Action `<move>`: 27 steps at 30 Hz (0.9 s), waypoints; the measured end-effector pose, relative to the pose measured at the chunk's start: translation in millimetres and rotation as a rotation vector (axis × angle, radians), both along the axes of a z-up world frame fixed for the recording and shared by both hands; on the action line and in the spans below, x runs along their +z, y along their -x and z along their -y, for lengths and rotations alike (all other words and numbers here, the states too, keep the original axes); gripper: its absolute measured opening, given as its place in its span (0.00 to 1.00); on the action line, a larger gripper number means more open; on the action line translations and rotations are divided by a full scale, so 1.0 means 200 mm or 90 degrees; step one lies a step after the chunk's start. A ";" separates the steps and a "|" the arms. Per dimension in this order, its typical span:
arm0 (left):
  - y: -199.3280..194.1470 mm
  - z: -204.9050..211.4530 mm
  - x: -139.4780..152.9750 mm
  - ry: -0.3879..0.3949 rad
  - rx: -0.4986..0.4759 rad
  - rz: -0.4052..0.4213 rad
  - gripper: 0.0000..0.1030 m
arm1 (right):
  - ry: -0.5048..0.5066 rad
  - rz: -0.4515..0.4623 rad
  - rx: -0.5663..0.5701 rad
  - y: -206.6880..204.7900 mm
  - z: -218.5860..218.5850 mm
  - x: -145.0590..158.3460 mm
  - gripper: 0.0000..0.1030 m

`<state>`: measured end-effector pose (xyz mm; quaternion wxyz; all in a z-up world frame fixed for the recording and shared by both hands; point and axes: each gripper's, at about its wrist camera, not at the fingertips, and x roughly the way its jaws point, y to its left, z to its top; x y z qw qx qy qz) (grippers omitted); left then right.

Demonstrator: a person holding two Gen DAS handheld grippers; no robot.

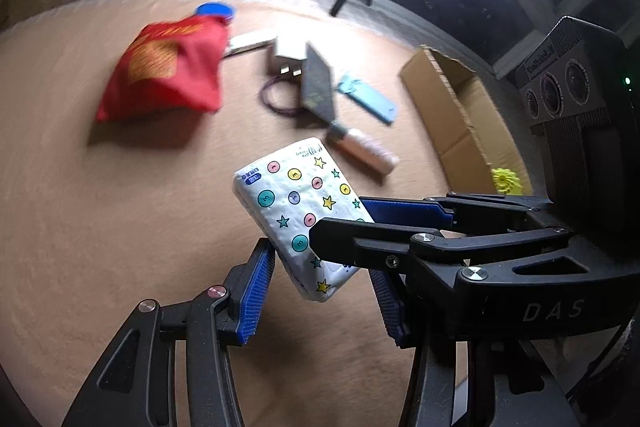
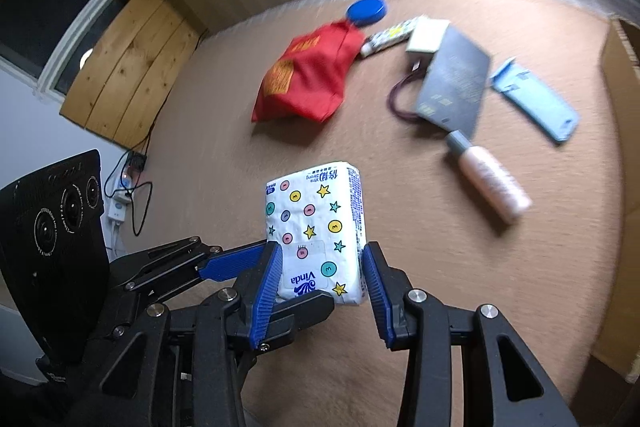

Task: Organize objects
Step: 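Grasp the patterned tissue pack with the right gripper, then carry the tissue pack into the box and open the right gripper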

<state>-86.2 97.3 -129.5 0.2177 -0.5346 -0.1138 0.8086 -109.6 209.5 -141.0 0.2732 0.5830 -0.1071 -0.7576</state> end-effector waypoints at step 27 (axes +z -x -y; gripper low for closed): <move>0.08 -1.02 0.26 -0.033 -0.187 -0.077 0.49 | -0.015 -0.073 -0.212 -0.13 -0.96 0.26 0.37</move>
